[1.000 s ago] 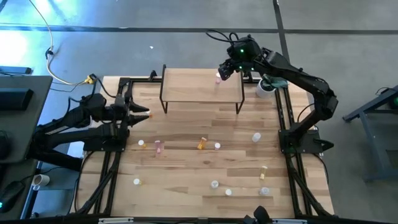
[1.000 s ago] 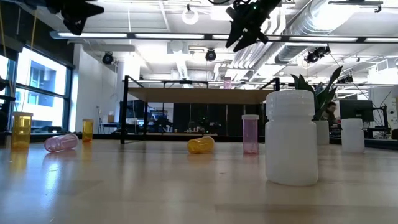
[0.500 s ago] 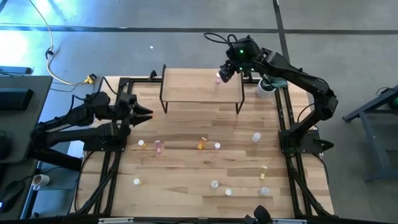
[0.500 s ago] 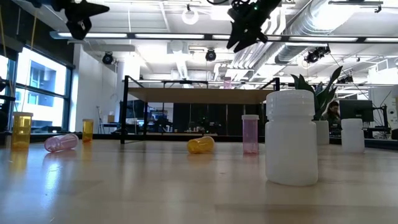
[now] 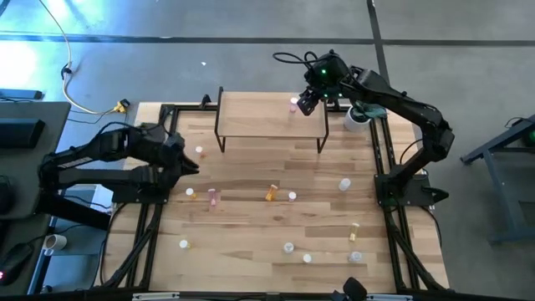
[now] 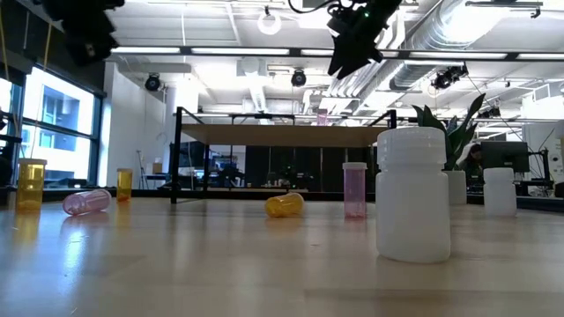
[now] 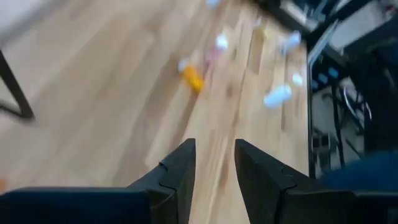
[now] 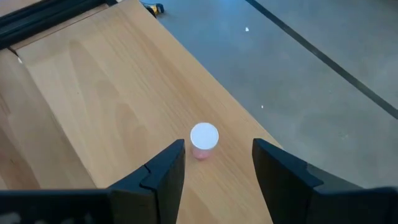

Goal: Pick and place medicine bottles onto shelf by color
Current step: Put the bottom left orange pill bottle on the shelf

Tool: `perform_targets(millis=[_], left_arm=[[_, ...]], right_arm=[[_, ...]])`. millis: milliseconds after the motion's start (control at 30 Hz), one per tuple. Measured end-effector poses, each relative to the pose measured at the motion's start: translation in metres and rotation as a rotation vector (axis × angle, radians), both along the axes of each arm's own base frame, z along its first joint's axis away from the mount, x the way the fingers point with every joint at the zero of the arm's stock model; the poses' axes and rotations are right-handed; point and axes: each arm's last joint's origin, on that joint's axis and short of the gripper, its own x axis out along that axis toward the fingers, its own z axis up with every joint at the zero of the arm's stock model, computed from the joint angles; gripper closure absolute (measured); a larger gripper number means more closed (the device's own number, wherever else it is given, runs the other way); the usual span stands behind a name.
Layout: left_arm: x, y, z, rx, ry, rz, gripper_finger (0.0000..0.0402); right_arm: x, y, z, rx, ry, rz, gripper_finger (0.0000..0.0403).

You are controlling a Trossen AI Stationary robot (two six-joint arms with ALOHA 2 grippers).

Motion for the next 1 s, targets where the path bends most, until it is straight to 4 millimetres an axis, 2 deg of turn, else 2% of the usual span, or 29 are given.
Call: perform_targets(millis=[200, 533, 733, 900, 1000], left_arm=[[-0.002, -0.014, -0.009, -0.081, 0.118, -0.051, 0.0311], [0.001, -0.028, -0.014, -0.111, 0.202, -0.100, 0.0319], [0.005, -0.032, -0.017, -0.098, 0.249, -0.146, 0.0288], [0.007, -0.031, -0.023, -0.025, 0.339, -0.101, 0.0247], [0.010, -0.031, -0.028, 0.015, 0.420, -0.082, 0.0237]], right_arm=[[0.000, 0.000, 0.000, -0.010, 0.009, 0.012, 0.0224], [0.000, 0.000, 0.000, -0.014, 0.013, 0.017, 0.0224], [0.000, 0.000, 0.000, -0.013, 0.013, 0.017, 0.0224], [0.000, 0.000, 0.000, -0.013, 0.014, 0.017, 0.0224], [0.000, 0.000, 0.000, -0.013, 0.014, 0.017, 0.0224]])
